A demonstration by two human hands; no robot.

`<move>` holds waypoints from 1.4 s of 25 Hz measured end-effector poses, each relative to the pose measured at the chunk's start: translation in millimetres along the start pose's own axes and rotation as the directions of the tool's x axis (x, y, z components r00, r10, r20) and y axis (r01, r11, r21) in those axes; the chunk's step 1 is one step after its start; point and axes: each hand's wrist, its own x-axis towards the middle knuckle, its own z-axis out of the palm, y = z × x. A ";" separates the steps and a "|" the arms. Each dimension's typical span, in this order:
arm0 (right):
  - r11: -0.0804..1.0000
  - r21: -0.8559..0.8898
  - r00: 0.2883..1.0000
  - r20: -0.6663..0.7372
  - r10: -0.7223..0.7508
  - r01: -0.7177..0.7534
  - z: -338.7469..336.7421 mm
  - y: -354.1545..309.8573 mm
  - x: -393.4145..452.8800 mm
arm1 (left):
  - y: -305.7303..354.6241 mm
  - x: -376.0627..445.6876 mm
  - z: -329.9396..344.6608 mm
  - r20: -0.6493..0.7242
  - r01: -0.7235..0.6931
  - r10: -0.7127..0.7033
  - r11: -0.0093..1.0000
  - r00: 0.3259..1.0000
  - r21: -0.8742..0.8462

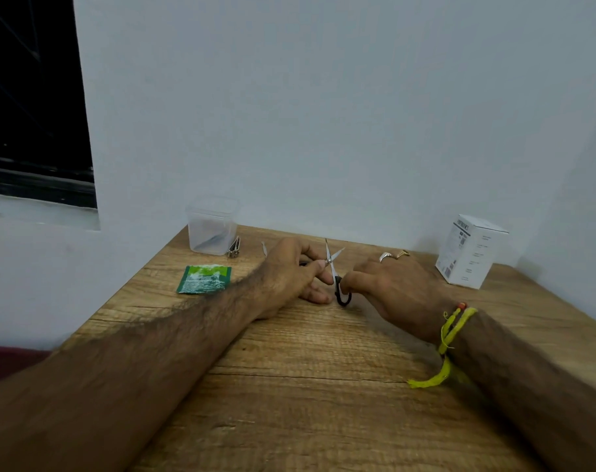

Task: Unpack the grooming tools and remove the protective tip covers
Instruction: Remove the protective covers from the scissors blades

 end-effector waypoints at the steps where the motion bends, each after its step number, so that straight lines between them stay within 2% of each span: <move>1: 1.000 0.011 1.000 -0.002 0.016 -0.016 0.0 -0.4 0.6 | 0.4 -0.4 -0.3 -0.004 -0.004 0.004 1.000 1.000 -0.004; 5: 0.992 0.118 0.999 0.036 0.039 -0.043 -0.2 -4.5 0.3 | 0.4 -2.4 1.6 -0.013 -0.035 0.035 0.999 0.999 0.022; 8: 0.985 0.135 0.994 0.005 0.105 -0.105 0.8 -5.2 0.0 | -1.8 -1.6 1.1 -0.013 -0.043 0.043 0.999 0.999 0.020; 10: 0.956 0.255 0.989 0.013 0.148 -0.147 3.3 -7.5 0.4 | -3.7 0.7 -0.2 -0.019 -0.049 0.050 0.999 0.999 0.016; 12: 0.858 0.469 0.977 0.056 0.208 -0.210 6.2 -7.0 0.7 | -4.4 1.5 1.0 -0.033 -0.065 0.066 0.997 0.997 0.028; 13: 0.765 0.588 0.961 0.088 0.263 -0.263 6.7 -5.1 0.9 | -4.5 1.5 1.7 -0.049 -0.073 0.074 0.997 0.996 0.023; 14: 0.626 0.708 0.933 0.132 0.336 -0.325 6.2 -3.6 1.2 | -4.4 0.9 1.8 -0.065 -0.078 0.078 0.997 0.995 -0.004; 16: 0.219 0.902 0.856 0.243 0.456 -0.372 3.4 -3.3 2.5 | -4.3 -0.9 0.8 -0.053 -0.099 0.096 0.993 0.994 -0.064; 18: -0.214 0.930 0.810 0.365 0.460 -0.298 1.8 -8.8 4.8 | -4.9 -1.7 0.0 0.003 -0.149 0.149 0.988 0.989 -0.037; 19: -0.361 0.895 0.801 0.410 0.437 -0.261 1.7 -11.2 5.6 | -5.1 -1.8 0.1 0.025 -0.175 0.175 0.985 0.984 -0.009; 21: -0.518 0.825 0.791 0.465 0.398 -0.225 1.5 -13.3 6.2 | -4.6 -3.2 0.5 0.043 -0.194 0.193 0.980 0.980 0.030; 24: -0.562 0.802 0.792 0.473 0.387 -0.204 3.5 -10.2 6.0 | -3.4 -4.9 0.1 0.045 -0.211 0.208 0.974 0.977 0.082; 29: -0.456 0.863 0.820 0.414 0.395 -0.216 7.9 -11.2 6.4 | -2.1 -6.3 0.0 0.014 -0.209 0.209 0.976 0.978 0.065; 35: -0.395 0.900 0.817 0.362 0.449 -0.182 11.1 -12.6 6.9 | -0.9 -7.3 -0.1 0.003 -0.222 0.222 0.974 0.975 0.034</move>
